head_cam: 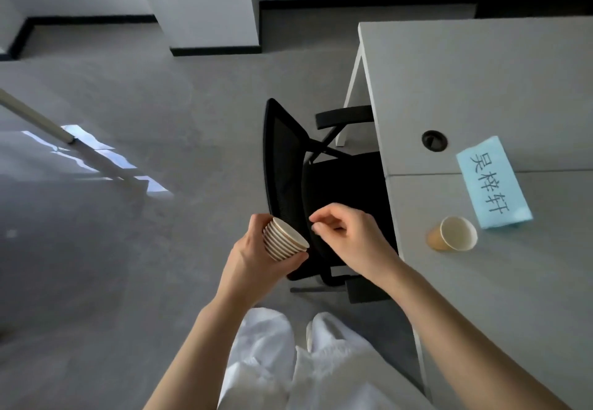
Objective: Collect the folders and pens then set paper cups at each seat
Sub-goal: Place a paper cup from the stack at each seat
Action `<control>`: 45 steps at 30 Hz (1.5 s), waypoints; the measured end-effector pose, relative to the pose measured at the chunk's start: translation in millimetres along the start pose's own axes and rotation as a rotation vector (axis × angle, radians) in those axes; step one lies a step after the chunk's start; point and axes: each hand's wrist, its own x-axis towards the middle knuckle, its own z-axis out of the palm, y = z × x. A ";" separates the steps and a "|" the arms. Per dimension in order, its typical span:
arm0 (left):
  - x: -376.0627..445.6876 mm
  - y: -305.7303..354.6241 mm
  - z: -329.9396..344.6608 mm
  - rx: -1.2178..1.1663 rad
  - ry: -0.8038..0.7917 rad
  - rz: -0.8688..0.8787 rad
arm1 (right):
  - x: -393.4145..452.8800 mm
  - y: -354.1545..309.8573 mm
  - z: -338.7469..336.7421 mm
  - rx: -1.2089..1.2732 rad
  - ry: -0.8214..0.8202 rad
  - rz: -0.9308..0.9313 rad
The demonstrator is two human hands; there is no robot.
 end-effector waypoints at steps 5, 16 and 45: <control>40.0 -42.7 -52.7 -0.012 0.024 0.034 | 54.9 -49.7 66.5 0.046 -0.132 0.015; 165.3 -120.5 -180.3 0.085 -0.291 0.220 | 181.7 -125.5 156.8 0.069 -0.147 0.170; 673.7 13.4 -213.3 0.144 -0.412 0.510 | 625.9 -157.7 -18.8 0.148 0.104 0.271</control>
